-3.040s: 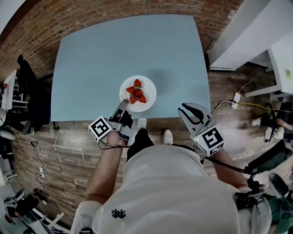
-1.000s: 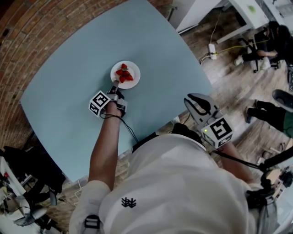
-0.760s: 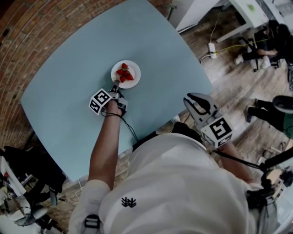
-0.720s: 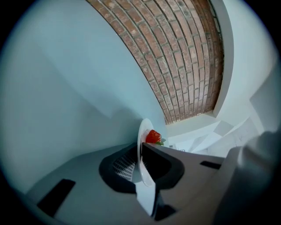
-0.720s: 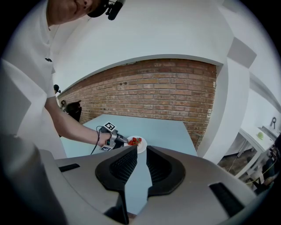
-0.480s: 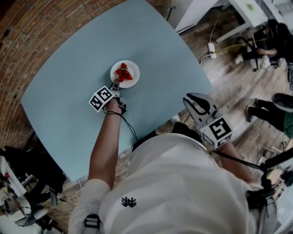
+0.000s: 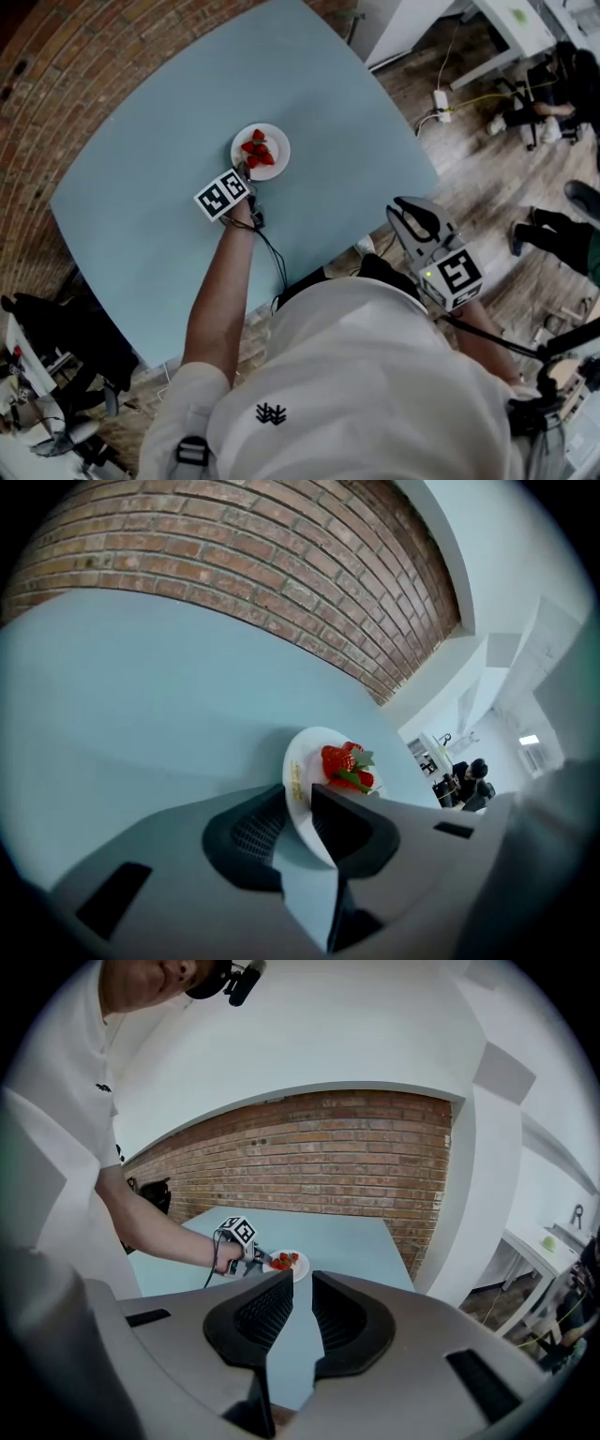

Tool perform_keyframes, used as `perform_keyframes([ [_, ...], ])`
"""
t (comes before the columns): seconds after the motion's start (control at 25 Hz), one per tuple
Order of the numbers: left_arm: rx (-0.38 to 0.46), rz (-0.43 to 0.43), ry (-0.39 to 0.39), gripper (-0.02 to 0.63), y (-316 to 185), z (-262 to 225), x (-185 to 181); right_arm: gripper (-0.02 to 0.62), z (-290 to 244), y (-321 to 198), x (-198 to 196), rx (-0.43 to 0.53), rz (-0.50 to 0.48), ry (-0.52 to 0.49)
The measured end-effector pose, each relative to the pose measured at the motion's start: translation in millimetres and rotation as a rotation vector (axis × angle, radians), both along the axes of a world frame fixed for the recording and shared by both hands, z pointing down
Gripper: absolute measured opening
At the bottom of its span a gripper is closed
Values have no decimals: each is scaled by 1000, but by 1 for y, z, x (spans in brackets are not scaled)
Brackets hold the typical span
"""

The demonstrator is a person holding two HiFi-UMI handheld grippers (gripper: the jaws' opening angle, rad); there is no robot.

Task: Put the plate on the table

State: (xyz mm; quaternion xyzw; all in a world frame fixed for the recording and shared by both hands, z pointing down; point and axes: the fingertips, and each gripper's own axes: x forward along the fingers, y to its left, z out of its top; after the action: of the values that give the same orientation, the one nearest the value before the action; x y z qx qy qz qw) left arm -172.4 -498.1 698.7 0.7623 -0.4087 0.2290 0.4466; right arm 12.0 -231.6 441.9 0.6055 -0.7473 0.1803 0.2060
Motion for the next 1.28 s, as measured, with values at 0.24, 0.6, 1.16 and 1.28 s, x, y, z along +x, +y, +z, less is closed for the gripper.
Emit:
perform_keyframes([
  [0.24, 62, -15, -54, 81, -3, -9, -10, 57, 0, 6, 10, 4, -8, 4],
  [0.6, 195, -72, -67, 81, 36, -72, -32, 57, -9, 14, 33, 57, -125, -27],
  [1.16, 368, -1, 40, 2, 207, -202, 7, 55, -12, 50, 68, 109, -360, -43],
  [1.28, 460, 6, 78, 2, 251, -233, 13, 55, -15, 61, 57, 122, -441, -51],
])
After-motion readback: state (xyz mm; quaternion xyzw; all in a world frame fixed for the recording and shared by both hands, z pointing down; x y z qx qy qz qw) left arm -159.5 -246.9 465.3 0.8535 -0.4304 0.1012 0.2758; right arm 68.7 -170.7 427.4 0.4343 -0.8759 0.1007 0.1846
